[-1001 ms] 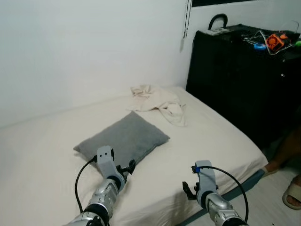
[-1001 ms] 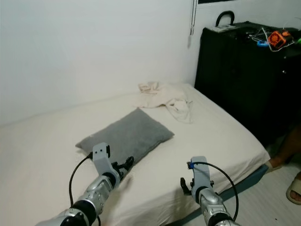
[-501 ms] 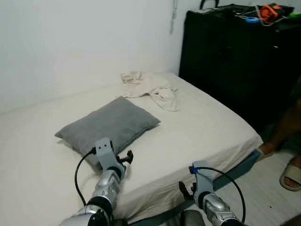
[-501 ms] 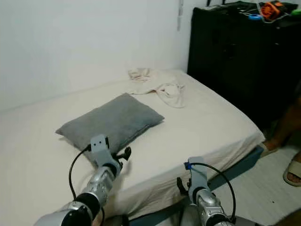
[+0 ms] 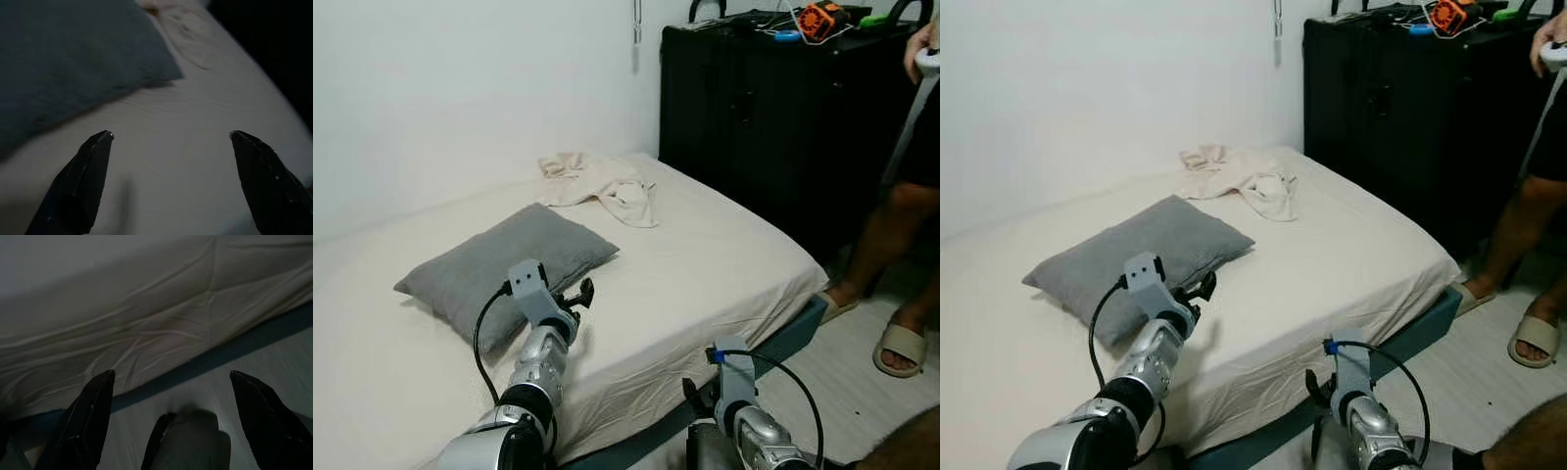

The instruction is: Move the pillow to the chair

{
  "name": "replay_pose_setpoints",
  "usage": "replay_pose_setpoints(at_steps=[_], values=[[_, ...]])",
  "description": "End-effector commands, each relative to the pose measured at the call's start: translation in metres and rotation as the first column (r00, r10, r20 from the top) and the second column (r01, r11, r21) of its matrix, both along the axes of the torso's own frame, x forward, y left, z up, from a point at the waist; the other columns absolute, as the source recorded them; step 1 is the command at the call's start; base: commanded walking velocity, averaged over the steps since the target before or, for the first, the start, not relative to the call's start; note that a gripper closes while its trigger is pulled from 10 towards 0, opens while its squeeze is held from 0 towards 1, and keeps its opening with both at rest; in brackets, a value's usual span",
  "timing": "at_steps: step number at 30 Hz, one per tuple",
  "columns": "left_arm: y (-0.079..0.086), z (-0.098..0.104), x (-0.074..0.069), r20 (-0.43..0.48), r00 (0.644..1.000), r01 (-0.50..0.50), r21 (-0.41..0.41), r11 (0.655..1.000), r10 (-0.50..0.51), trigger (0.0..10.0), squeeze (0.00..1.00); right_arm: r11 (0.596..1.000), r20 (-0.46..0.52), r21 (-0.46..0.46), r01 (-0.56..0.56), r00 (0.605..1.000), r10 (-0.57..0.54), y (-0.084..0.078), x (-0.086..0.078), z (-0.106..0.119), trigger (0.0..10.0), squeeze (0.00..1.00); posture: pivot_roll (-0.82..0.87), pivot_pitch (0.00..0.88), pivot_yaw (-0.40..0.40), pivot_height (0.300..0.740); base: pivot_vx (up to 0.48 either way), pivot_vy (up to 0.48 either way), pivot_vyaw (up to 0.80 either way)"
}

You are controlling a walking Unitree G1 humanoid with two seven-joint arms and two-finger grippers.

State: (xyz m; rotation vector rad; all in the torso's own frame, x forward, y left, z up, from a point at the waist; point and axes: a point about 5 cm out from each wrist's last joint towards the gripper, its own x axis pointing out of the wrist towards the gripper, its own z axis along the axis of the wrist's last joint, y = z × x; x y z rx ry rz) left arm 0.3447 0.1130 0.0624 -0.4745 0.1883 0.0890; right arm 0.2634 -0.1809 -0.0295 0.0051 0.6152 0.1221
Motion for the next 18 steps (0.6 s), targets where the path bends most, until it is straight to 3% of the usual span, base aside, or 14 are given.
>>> replay_pose_setpoints(at_steps=[1, 2, 3, 8, 12, 18], values=[[0.016, 0.003, 0.001, 0.01, 0.997, -0.077, 0.09, 0.993, 0.077, 10.0, 0.0, 1.0, 0.018, 0.02, -0.008, 1.0, 0.008, 0.007, 0.001, 0.001, 10.0, 0.0, -0.13, 0.0, 0.071, 0.555, 0.0, 0.0, 0.0], [0.016, 0.003, 0.001, 0.01, 0.997, -0.077, 0.09, 0.993, 0.077, 10.0, 0.0, 1.0, 0.018, 0.02, -0.008, 1.0, 0.008, 0.007, 0.001, 0.001, 10.0, 0.0, -0.13, 0.0, 0.071, 0.555, 0.0, 0.0, 0.0], [0.03, 0.002, 0.0, -0.005, 0.988, -0.155, 0.161, 0.975, 0.158, 10.0, 0.0, 1.0, 0.014, 0.024, -0.012, 1.0, 0.011, 0.009, -0.002, -0.001, 10.0, 0.0, -0.13, 0.008, 0.074, 0.555, 0.0, 0.0, 0.0], [0.054, 0.007, 0.002, -0.004, 0.967, -0.246, 0.255, 0.935, 0.256, 10.0, 0.0, 0.999, 0.001, 0.033, -0.018, 1.0, 0.018, 0.013, -0.009, -0.007, 10.0, 0.0, -0.13, 0.031, 0.083, 0.555, 0.0, 0.0, 0.0], [0.066, 0.008, 0.002, -0.015, 0.957, -0.275, 0.272, 0.922, 0.29, 10.0, 0.0, 0.999, -0.002, 0.037, -0.02, 1.0, 0.021, 0.015, -0.011, -0.009, 10.0, 0.0, -0.14, 0.041, 0.087, 0.555, 0.0, 0.0, 0.0], [0.099, 0.016, 0.003, -0.003, 0.931, -0.342, 0.349, 0.873, 0.366, 10.0, 0.0, 0.998, -0.004, 0.052, -0.018, 1.0, 0.019, 0.018, -0.021, -0.014, 10.0, 0.0, -0.14, 0.106, 0.104, 0.555, 0.0, 0.0, 0.0]])
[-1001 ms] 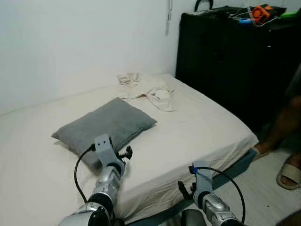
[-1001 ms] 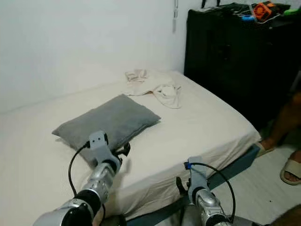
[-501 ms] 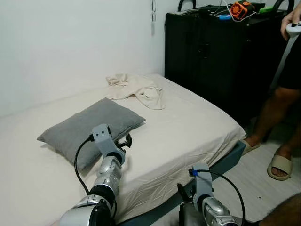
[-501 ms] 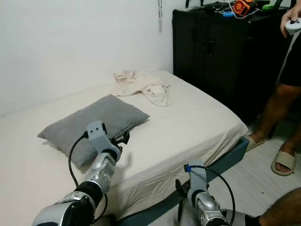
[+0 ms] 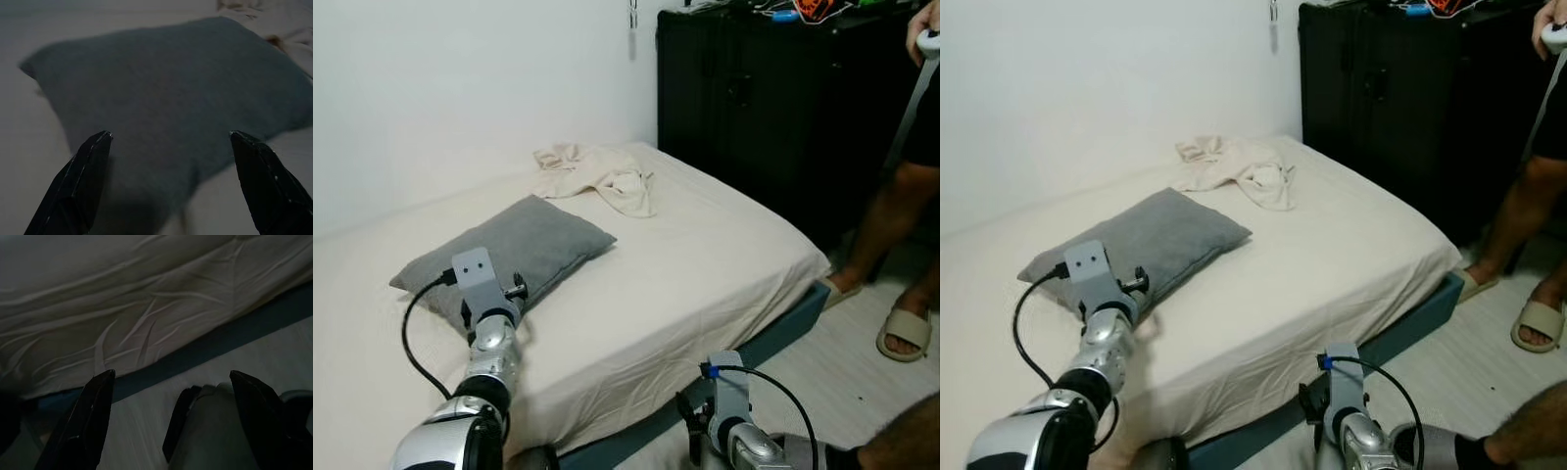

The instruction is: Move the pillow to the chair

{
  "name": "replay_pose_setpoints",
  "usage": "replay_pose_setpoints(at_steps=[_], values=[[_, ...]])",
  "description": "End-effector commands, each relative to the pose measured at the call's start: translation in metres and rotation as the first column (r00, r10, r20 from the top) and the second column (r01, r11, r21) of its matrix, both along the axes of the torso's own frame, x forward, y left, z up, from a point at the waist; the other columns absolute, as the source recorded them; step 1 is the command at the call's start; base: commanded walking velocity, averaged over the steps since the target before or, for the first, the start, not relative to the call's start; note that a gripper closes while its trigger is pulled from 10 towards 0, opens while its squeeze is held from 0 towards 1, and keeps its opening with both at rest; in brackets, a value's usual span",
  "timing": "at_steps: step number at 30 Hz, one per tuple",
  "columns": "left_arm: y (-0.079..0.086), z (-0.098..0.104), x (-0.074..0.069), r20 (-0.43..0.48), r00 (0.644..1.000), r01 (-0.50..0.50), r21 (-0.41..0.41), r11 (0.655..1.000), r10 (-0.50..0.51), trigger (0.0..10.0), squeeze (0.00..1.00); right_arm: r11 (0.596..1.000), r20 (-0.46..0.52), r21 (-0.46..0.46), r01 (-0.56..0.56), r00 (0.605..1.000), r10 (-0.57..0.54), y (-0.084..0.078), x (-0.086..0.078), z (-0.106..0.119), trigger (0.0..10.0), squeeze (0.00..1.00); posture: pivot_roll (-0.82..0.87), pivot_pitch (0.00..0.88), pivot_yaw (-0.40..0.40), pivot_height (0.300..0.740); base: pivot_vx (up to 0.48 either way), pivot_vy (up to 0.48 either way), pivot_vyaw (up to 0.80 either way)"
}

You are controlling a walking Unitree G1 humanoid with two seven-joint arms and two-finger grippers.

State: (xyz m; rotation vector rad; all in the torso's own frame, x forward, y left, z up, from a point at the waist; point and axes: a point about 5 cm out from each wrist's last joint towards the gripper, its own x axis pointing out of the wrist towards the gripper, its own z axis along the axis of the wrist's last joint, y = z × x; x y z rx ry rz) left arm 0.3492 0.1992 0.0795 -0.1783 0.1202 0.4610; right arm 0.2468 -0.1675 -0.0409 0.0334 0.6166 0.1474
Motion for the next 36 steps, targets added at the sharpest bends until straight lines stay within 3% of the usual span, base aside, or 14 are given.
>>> replay_pose_setpoints(at_steps=[1, 11, 16, 18, 20, 24, 36], values=[[0.017, -0.001, -0.002, -0.04, 0.999, -0.035, 0.025, 0.999, 0.036, 10.0, 0.0, 1.0, -0.001, 0.02, -0.002, 1.0, 0.002, 0.005, -0.006, -0.004, 10.0, 0.0, -0.14, 0.112, 0.105, 0.555, 0.0, 0.0, 0.0], [0.036, -0.004, -0.007, -0.065, 0.996, -0.066, 0.017, 0.998, 0.067, 10.0, 0.0, 0.995, 0.06, 0.091, 0.033, 0.997, -0.038, 0.014, -0.02, -0.006, 10.0, 0.0, -0.13, 0.246, 0.146, 0.555, 0.0, 0.0, 0.0], [0.032, -0.001, -0.002, -0.056, 0.997, -0.048, -0.055, 0.997, 0.045, 10.0, 0.0, 0.993, 0.081, 0.114, 0.035, 0.996, -0.044, 0.022, -0.027, -0.006, 10.0, 0.0, -0.12, 0.293, 0.161, 0.555, 0.0, 0.0, 0.0], [0.028, -0.002, -0.001, -0.054, 0.998, -0.024, -0.108, 0.994, 0.018, 10.0, 0.0, 0.992, 0.088, 0.122, 0.033, 0.995, -0.044, 0.025, -0.03, -0.006, 10.0, 0.0, -0.12, 0.304, 0.164, 0.555, 0.0, 0.0, 0.0], [0.014, -0.004, 0.003, -0.035, 0.997, 0.054, -0.218, 0.975, -0.063, 10.0, 0.0, 0.991, 0.098, 0.13, 0.034, 0.994, -0.047, 0.028, -0.034, -0.005, 10.0, 0.0, -0.12, 0.312, 0.166, 0.555, 0.0, 0.0, 0.0], [0.004, -0.01, 0.003, -0.041, 0.992, 0.1, -0.303, 0.948, -0.118, 10.0, 0.0, 0.99, 0.107, 0.135, 0.037, 0.993, -0.051, 0.029, -0.035, -0.003, 10.0, 0.0, -0.11, 0.326, 0.172, 0.555, 0.0, 0.0, 0.0], [-0.024, -0.03, -0.004, -0.09, 0.978, 0.126, -0.467, 0.875, -0.189, 10.0, 0.0, 0.987, 0.16, 0.155, 0.037, 0.985, -0.062, 0.033, -0.031, 0.012, 10.0, 0.0, -0.12, 0.34, 0.177, 0.555, 0.0, 0.0, 0.0]])
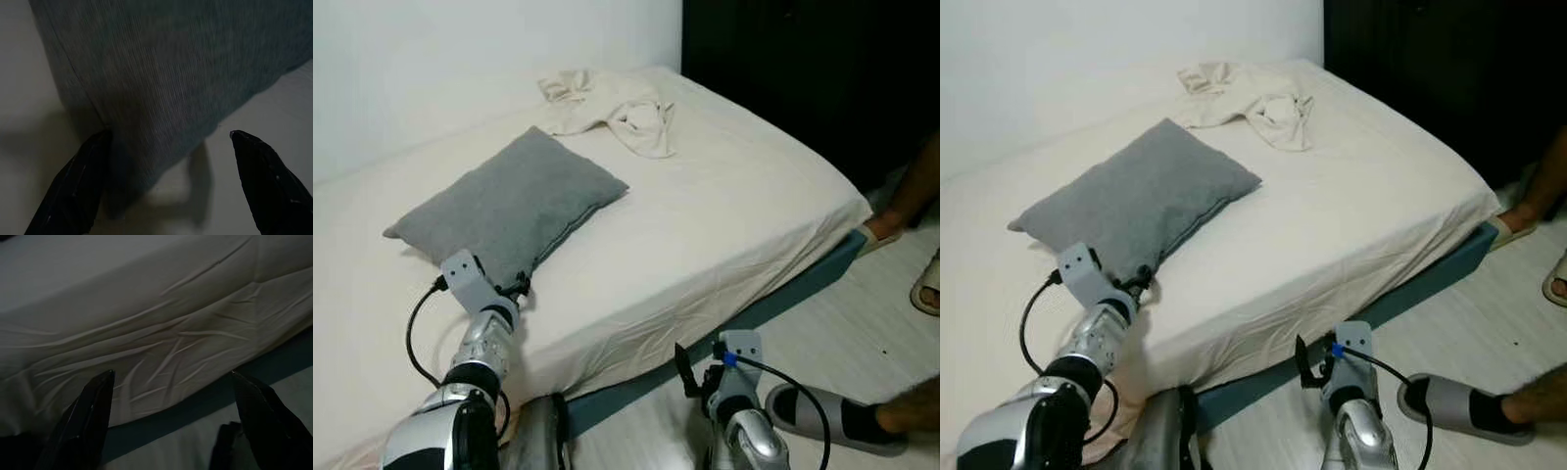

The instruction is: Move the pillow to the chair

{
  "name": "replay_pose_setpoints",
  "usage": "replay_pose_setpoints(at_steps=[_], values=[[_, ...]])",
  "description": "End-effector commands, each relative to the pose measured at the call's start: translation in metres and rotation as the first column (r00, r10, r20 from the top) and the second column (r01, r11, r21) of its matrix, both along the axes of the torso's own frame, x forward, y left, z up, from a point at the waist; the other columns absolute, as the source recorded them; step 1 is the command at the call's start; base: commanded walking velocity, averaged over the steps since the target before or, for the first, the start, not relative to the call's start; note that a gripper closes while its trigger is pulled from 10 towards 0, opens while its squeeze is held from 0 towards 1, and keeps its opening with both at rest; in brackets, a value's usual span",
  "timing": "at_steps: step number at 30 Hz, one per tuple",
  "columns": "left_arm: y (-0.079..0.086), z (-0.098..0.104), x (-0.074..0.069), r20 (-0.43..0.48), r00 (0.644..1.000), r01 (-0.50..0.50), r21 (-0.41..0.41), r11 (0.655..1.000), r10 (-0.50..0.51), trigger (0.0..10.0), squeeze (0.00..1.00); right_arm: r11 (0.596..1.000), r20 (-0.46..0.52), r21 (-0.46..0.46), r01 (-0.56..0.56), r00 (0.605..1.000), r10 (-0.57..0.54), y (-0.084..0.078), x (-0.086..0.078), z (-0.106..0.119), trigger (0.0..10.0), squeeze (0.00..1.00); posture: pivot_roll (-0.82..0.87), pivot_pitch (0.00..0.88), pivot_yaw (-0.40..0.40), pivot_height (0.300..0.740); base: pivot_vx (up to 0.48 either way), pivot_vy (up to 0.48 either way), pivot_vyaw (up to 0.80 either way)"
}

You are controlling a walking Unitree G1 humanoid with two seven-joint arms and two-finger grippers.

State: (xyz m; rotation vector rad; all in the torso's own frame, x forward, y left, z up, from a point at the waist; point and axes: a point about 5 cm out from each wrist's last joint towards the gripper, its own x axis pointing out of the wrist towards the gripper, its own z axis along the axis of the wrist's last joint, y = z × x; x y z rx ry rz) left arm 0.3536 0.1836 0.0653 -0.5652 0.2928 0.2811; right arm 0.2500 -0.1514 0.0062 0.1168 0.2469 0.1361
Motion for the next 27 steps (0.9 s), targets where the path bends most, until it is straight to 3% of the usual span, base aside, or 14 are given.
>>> replay_pose_setpoints(at_steps=[1, 2, 3, 17, 27], values=[[-0.011, -0.015, -0.008, -0.062, 0.998, 0.024, -0.064, 0.998, -0.028, 10.0, 0.0, 0.998, -0.189, 0.057, -0.011, 0.982, 0.021, 0.018, -0.034, -0.034, 10.0, 0.0, -0.11, 0.346, 0.177, 0.555, 0.0, 0.0, 0.0], [-0.011, -0.015, -0.008, -0.062, 0.998, 0.024, -0.064, 0.998, -0.028, 10.0, 0.0, 0.998, -0.189, 0.057, -0.011, 0.982, 0.021, 0.018, -0.034, -0.034, 10.0, 0.0, -0.11, 0.346, 0.177, 0.555, 0.0, 0.0, 0.0], [-0.014, -0.015, -0.008, -0.054, 0.998, 0.023, -0.083, 0.996, -0.028, 0.0, 0.0, 0.998, -0.186, 0.058, -0.011, 0.982, 0.022, 0.019, -0.035, -0.033, 10.0, 0.0, -0.11, 0.346, 0.177, 0.555, 0.0, 0.0, 0.0], [-0.04, -0.009, -0.003, 0.001, 0.997, 0.074, -0.153, 0.985, -0.075, 0.0, 0.0, 0.997, -0.154, 0.073, -0.022, 0.988, 0.033, 0.021, -0.031, -0.018, 10.0, 0.0, -0.13, 0.345, 0.172, 0.555, 0.0, 0.0, 0.0], [-0.037, 0.0, 0.002, 0.044, 0.997, 0.069, -0.167, 0.984, -0.063, 0.0, 0.0, 0.995, -0.133, 0.086, -0.04, 0.99, 0.051, 0.022, -0.023, -0.01, 10.0, 0.0, -0.13, 0.313, 0.164, 0.555, 0.0, 0.0, 0.0]])
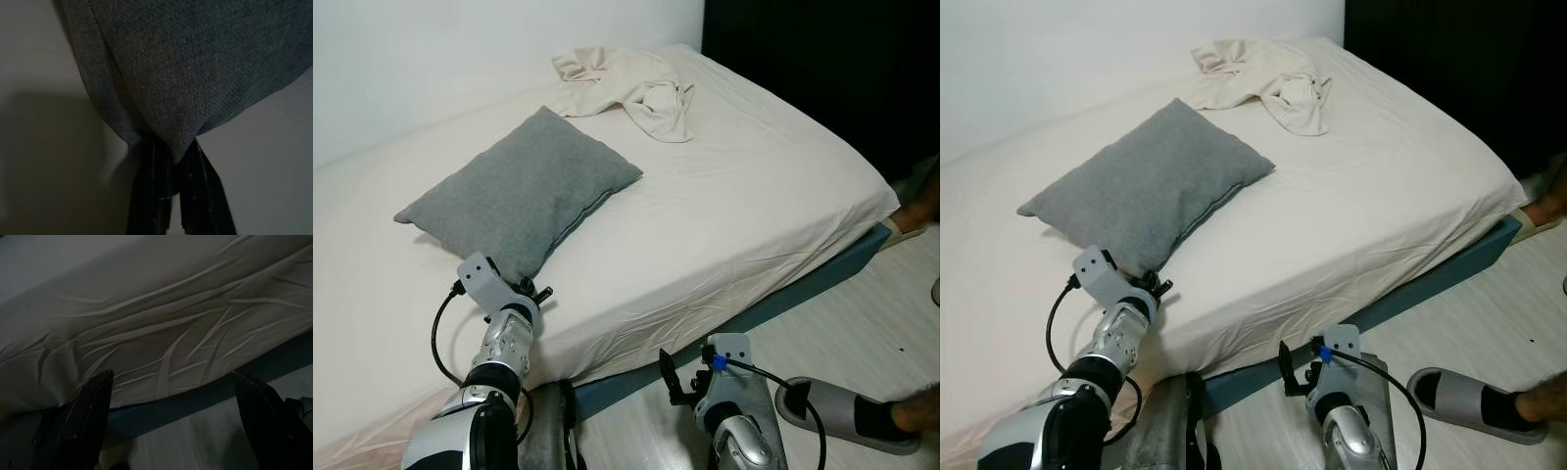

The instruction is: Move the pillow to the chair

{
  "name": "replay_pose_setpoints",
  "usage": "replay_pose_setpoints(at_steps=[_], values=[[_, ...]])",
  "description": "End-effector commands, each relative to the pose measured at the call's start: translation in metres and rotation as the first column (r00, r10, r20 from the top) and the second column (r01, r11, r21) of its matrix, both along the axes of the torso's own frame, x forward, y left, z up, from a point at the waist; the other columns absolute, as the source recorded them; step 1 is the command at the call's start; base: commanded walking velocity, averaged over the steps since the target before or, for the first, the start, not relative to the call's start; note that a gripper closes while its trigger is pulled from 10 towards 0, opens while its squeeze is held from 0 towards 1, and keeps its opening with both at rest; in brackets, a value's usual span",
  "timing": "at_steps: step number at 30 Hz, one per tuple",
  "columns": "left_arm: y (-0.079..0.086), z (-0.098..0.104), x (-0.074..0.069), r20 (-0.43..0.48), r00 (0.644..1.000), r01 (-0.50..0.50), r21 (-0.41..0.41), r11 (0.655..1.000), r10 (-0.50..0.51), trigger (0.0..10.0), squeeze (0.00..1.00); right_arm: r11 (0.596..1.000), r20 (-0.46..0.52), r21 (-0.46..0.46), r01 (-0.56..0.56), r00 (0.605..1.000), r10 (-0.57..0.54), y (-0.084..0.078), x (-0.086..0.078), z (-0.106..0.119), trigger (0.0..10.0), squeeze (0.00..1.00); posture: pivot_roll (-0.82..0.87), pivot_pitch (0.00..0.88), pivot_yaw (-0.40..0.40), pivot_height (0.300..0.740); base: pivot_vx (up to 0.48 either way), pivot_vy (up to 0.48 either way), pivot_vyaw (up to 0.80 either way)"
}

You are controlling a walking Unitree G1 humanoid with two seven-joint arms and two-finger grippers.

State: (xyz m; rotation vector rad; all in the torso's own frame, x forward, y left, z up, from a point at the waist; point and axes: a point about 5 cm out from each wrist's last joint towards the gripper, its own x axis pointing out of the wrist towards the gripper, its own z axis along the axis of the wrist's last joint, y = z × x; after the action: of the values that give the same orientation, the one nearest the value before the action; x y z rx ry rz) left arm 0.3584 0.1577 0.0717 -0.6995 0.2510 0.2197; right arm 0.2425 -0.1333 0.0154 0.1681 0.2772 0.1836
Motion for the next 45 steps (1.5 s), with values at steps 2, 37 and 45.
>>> replay_pose_setpoints(at_steps=[2, 37, 45], values=[[-0.01, -0.003, 0.0, -0.013, 0.999, 0.039, -0.042, 0.998, -0.04, 0.0, 0.0, 1.0, -0.099, 0.029, -0.008, 0.995, 0.011, 0.005, -0.012, -0.018, 10.0, 0.0, -0.13, 0.301, 0.161, 0.555, 0.0, 0.0, 0.0], [0.006, 0.115, 0.025, 0.555, 0.832, 0.175, -0.255, 0.951, -0.004, 0.0, 0.0, 0.971, 0.015, 0.152, -0.186, 0.982, 0.186, 0.015, 0.056, 0.018, 10.0, 0.0, -0.09, 0.0, 0.076, 0.615, 0.0, 0.0, 0.0], [-0.005, 0.115, 0.023, 0.544, 0.838, 0.188, -0.204, 0.961, -0.048, 5.8, 0.0, 0.978, -0.01, 0.128, -0.163, 0.986, 0.166, 0.015, 0.062, 0.016, 10.0, 0.0, -0.09, 0.0, 0.078, 0.62, 0.0, 0.0, 0.0]])
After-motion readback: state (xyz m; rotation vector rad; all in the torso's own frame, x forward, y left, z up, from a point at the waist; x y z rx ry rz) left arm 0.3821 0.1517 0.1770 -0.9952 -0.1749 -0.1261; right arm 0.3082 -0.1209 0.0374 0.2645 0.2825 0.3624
